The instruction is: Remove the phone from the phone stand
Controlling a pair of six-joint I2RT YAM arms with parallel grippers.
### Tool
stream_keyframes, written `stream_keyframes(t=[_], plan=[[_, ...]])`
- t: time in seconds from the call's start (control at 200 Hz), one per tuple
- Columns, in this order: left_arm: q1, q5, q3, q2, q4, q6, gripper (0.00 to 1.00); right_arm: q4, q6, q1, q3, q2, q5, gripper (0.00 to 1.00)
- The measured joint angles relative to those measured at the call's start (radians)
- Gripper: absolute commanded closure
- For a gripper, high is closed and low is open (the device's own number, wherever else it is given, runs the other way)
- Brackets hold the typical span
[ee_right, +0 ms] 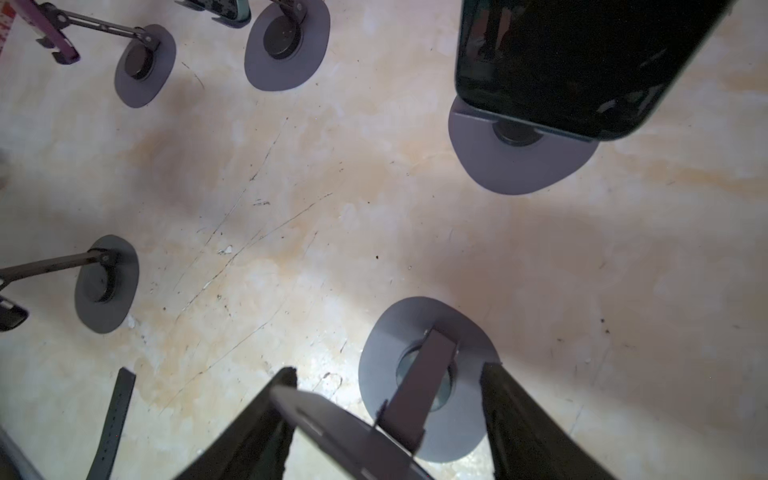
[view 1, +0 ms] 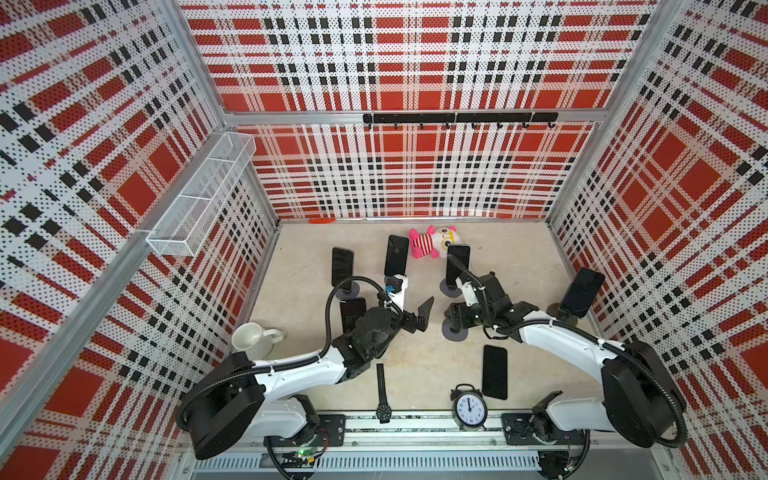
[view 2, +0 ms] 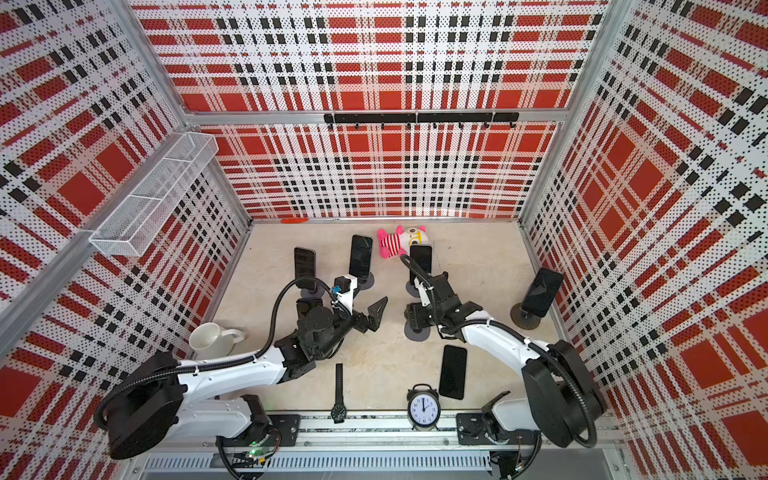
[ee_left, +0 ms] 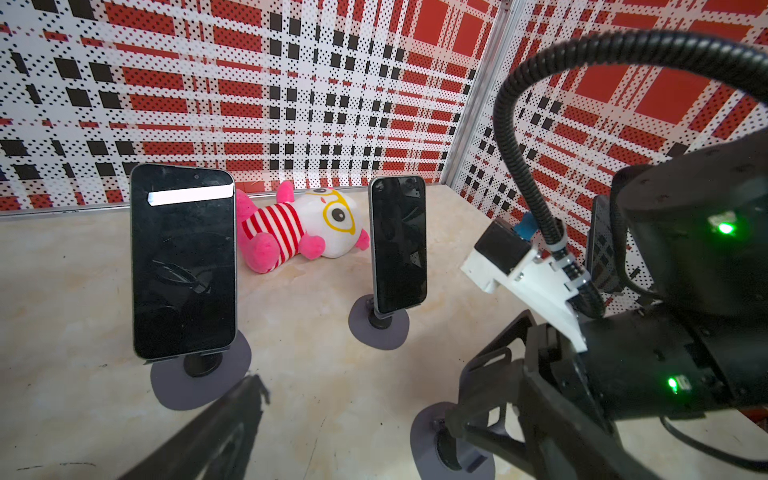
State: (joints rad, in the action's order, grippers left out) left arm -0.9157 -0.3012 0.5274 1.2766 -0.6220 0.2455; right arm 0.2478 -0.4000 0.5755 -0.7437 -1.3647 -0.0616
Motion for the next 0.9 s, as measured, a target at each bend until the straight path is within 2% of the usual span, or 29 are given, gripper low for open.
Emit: stream_keyframes(t=[0.1,0.311,0.531,0.656,0.721,0.812,0.902], plan=[[0.007,0.006,0.000,0.004,0.000,0.009,0.02,-0.043,-0.053,0.064,0.010,-0.019,0.098,0.39],[0.012,0.010,0.000,0.005,0.000,0.018,0.02,-0.086,-0.095,0.092,0.054,-0.021,0.179,0.40],[0.013,0.017,0.000,0.006,0.000,0.019,0.02,-0.111,-0.087,0.092,0.092,0.065,0.156,0.31],[0.017,0.024,0.000,0.006,0.000,0.020,0.02,-0.119,-0.080,0.092,0.093,0.116,0.133,0.31],[0.018,0.024,0.000,0.006,0.000,0.019,0.02,-0.121,-0.072,0.090,0.093,0.132,0.122,0.35],[0.018,0.024,0.000,0.006,0.000,0.019,0.02,-0.128,-0.067,0.081,0.100,0.147,0.103,0.50],[0.018,0.024,0.000,0.006,0.000,0.019,0.02,-0.140,-0.062,0.072,0.121,0.166,0.089,0.58]])
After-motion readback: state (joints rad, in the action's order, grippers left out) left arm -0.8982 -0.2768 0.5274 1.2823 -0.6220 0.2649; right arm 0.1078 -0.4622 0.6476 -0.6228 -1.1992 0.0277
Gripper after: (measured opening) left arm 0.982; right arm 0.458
